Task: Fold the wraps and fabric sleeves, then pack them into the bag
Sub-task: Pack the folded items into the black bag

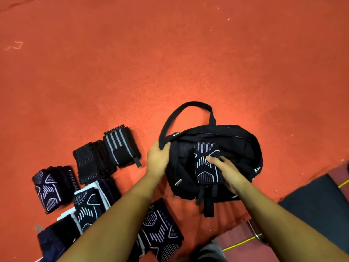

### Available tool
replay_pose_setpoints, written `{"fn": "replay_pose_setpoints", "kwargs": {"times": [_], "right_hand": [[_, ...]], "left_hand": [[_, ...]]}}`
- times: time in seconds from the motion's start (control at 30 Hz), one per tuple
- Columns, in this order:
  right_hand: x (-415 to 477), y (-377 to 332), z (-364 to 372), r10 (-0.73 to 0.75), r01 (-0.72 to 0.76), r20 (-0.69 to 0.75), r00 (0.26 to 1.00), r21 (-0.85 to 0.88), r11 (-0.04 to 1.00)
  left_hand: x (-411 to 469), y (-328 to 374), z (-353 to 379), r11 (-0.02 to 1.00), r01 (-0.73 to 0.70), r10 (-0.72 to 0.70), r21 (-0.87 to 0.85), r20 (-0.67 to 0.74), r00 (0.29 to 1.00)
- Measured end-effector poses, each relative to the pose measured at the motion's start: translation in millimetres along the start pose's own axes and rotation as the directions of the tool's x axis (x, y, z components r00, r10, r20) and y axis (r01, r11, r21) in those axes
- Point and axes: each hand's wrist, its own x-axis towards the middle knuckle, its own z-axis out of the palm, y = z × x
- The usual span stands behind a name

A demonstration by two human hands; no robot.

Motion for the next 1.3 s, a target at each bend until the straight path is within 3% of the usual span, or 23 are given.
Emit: {"fn": "replay_pose_setpoints", "kwargs": {"times": [0.1,0.27,0.37,0.57,0.7,0.8,0.9,1.03,1.1,1.17,1.23,1.3], "right_hand": [[-3.7,-0.5,1.1,0.011,-0.011,0.018,1.0,-0.019,1.0],[-11.7,-19.3,24.9,-0.07,0.07,0.124,0.99,-0.001,0.998],[-5.4,-24.2,47.7,-0.12,0.109,0.196,0.973,0.066,0.992],[22.2,12.2,54.8,0.012,-0.008,0.113,0.993,-0.041,0.999],[29.2,13.3,62.4,-0.048,0.066,0.103,0.993,-0.177,0.982],[31.8,11.6,68.7,-0.059,0.07,0.151,0.987,-0.066,0.995],[35.7,13.7,67.5,-0.083,0.115,0.153,0.985,-0.219,0.969],[38.5,10.9,68.3,-0.077,0.096,0.059,0.995,-0.488,0.868],[33.8,7.8,73.6,-0.155,0.098,-0.038,0.987,-0.62,0.778],[15.9,-4.3,82.1,-0.287,0.155,-0.076,0.955,-0.696,0.701],[-7.4,-24.0,93.0,-0.475,0.267,-0.082,0.876,-0.738,0.62],[-29.2,-44.9,111.1,-0.657,0.425,-0.046,0.753,-0.727,0.538]], "left_hand": [[-10.8,13.2,-10.8,0.996,-0.03,0.024,-0.08,-0.069,0.997],[-14.3,26.5,-21.6,0.997,0.071,-0.072,0.012,0.102,0.992],[-17.2,31.2,-22.0,0.999,0.039,-0.043,0.029,0.156,0.987],[-11.1,32.6,-22.7,0.997,0.011,-0.009,-0.079,0.022,1.0],[-12.4,19.9,-26.8,0.999,-0.009,0.008,0.033,0.034,0.999],[-14.8,11.9,-32.3,0.998,-0.023,0.017,0.054,0.105,0.994],[-16.5,8.4,-33.5,0.999,-0.032,0.032,-0.004,0.089,0.996],[-23.2,5.1,-35.4,0.997,-0.042,0.035,0.062,0.103,0.994],[-27.5,2.8,-38.4,0.998,-0.037,0.028,0.045,0.18,0.983],[-33.1,4.5,-45.1,1.0,-0.017,0.019,-0.015,0.15,0.988],[-39.1,9.7,-60.7,0.999,-0.036,0.037,-0.033,0.028,0.999],[-40.8,9.8,-83.1,0.994,-0.109,0.109,0.007,-0.092,0.99]]}}
